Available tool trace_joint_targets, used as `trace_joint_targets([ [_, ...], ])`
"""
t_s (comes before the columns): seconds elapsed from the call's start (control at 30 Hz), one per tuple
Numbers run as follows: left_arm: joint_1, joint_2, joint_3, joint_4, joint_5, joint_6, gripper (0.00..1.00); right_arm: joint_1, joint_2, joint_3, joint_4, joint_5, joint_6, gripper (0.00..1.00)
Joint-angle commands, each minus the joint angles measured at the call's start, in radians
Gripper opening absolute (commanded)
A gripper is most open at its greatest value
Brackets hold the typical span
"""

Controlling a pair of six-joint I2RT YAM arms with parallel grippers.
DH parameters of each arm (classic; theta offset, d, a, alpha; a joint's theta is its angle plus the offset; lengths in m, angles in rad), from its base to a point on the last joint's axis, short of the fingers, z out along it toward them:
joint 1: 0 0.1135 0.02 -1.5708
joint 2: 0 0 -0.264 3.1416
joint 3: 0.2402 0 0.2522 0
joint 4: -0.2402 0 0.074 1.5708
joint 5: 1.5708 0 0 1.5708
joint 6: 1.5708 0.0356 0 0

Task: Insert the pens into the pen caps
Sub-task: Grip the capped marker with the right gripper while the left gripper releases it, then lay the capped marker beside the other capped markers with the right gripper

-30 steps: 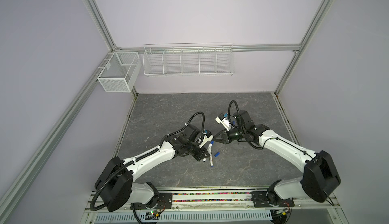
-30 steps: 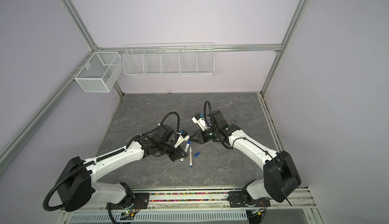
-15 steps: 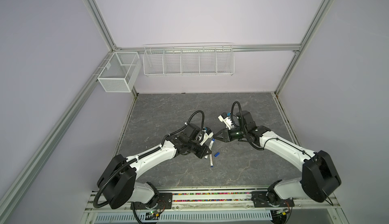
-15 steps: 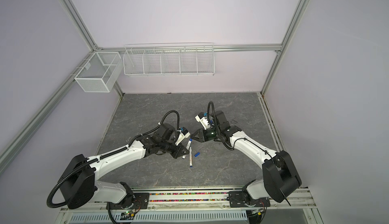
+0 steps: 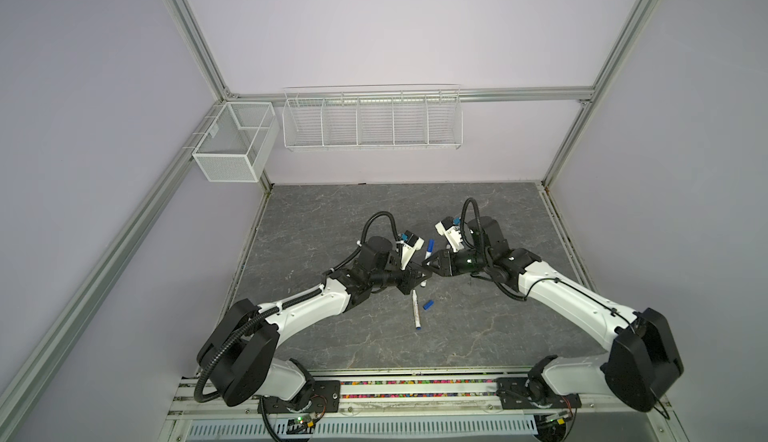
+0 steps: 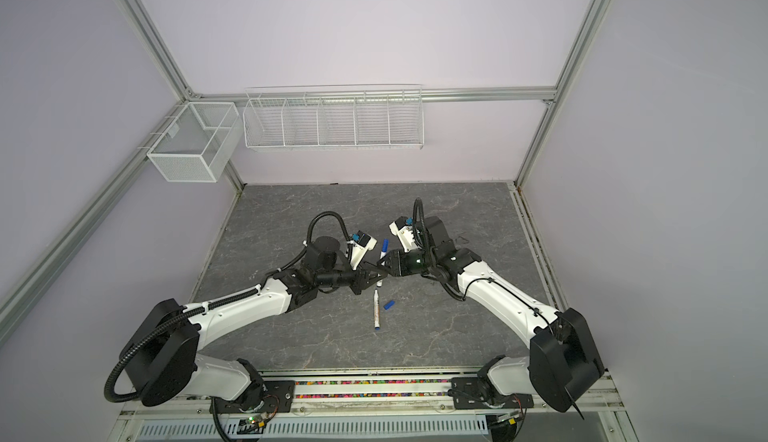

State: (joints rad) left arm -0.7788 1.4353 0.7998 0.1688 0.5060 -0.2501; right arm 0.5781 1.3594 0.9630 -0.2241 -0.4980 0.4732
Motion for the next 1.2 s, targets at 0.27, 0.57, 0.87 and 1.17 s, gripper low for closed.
trace_joint_targets([
  [0.27,-0.003,0.004,0.012,0.141,0.035,-0.007,0.23,-0.007,0.008,-0.029,0.046,0.092,0.108,0.14],
  [0.57,-0.041,-0.064,0.008,-0.168,-0.156,0.093,0.55,-0.200,0.036,-0.019,-0.180,0.171,0.086,0.13],
  [0.87,-0.122,-0.002,0.047,-0.469,-0.429,0.114,0.61,-0.367,0.252,0.025,-0.213,0.183,0.038,0.14],
  [1.17,-0.133,0.034,0.063,-0.542,-0.430,0.120,0.66,-0.416,0.496,0.173,-0.203,0.215,0.002,0.16],
])
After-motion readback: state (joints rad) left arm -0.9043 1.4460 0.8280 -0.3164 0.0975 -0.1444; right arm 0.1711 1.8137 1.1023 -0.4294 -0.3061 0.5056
